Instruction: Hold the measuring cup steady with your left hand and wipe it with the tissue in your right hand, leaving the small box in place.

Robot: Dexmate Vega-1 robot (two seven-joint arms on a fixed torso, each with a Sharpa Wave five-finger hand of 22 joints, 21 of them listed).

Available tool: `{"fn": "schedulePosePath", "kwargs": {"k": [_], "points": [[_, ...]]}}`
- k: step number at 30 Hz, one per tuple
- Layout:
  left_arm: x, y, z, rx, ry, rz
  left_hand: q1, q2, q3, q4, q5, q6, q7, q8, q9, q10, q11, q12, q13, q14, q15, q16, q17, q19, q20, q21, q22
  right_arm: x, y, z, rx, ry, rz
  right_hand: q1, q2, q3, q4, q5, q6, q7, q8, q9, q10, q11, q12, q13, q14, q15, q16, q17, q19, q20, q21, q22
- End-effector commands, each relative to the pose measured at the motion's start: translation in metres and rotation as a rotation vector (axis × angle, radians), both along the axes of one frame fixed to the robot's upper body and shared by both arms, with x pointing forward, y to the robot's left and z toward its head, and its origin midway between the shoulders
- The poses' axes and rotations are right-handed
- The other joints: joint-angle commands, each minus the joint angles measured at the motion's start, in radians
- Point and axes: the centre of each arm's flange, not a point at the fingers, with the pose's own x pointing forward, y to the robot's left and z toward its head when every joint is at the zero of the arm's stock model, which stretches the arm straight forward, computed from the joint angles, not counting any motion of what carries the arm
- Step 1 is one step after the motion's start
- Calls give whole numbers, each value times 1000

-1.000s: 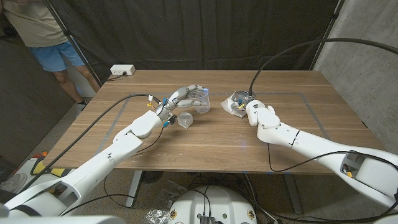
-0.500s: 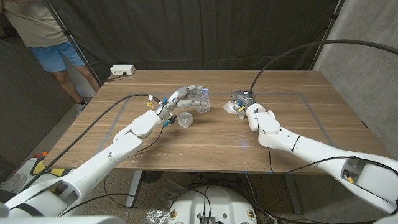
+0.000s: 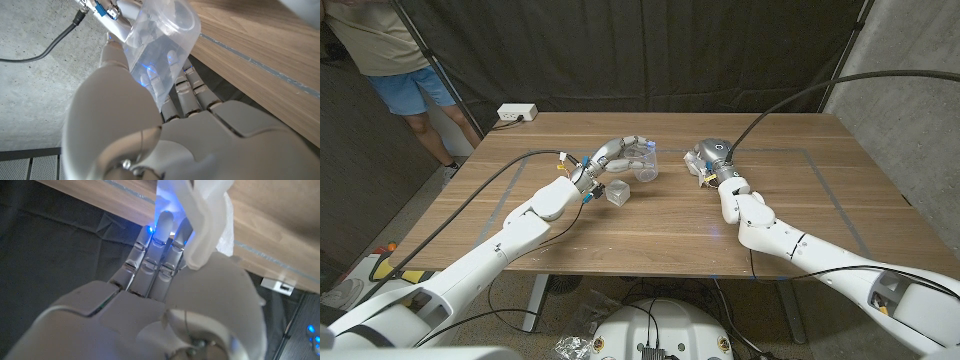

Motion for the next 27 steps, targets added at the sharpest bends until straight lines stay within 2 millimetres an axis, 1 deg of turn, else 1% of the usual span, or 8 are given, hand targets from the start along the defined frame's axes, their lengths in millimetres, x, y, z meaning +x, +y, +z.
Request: {"fn": "schedulePosePath", "kwargs": {"k": [1,6,10,16,17,22,24,27], "points": [[2,1,2,-11,6,4,48,94,30,23,0,0,7,3,2,1,-3,7,2,89,-200,1,3,-6,-24,10,0,-7,-16,3,251,-72,106,8,6,-4,-1,-2,14,4,5,5,8,6,8,8,13,-88,5,4,7,-85,13,4],[4,1,3,-20,10,-2,47,94,32,23,0,0,7,3,2,3,-3,8,3,89,-200,0,4,-5,-25,13,0,-7,-18,4,342,-42,174,12,8,-7,0,-1,11,6,4,8,2,9,10,17,9,-88,-1,1,2,-86,25,7],[5,1,5,-22,14,-4,47,95,35,23,0,2,9,4,1,4,-3,9,3,89,-200,0,5,-6,-24,15,0,-2,-22,4,441,32,242,14,10,-9,1,0,10,8,3,10,-2,13,11,22,10,-88,-2,1,-1,-86,35,9],[5,0,7,-17,12,-3,47,95,37,23,0,3,11,5,1,4,-3,9,4,89,-200,0,6,-7,-23,17,0,-1,-21,3,517,78,314,20,13,-12,1,0,5,16,3,16,-4,18,10,25,14,-87,1,7,-5,-86,51,12],[5,-1,7,-17,11,-3,47,95,38,23,0,2,11,4,1,4,-3,9,4,90,-200,0,6,-7,-23,18,0,-1,-21,3,534,86,331,21,13,-12,1,0,5,16,3,17,-4,22,10,24,12,-87,-2,4,-6,-85,55,12],[6,-4,8,-7,9,-11,46,94,40,23,0,3,10,5,1,3,-3,9,4,90,-200,-1,7,-8,-23,20,0,2,-19,6,616,148,420,26,13,-17,1,0,7,21,4,20,-1,21,11,27,15,-87,0,9,-6,-79,72,15],[6,-5,9,-6,7,-13,46,94,41,23,0,2,10,5,1,4,-3,10,5,91,-200,-1,7,-8,-25,21,-1,2,-18,6,644,167,456,29,14,-19,1,0,7,25,3,20,-1,27,11,28,12,-87,-3,8,-10,-78,80,16],[6,-6,10,-6,4,-15,46,93,41,23,-1,3,10,5,1,3,-3,9,5,91,-200,-1,7,-9,-24,21,-1,3,-17,8,678,210,524,31,13,-21,2,0,6,27,2,22,0,26,12,31,17,-87,1,14,-11,-76,89,17]]}}
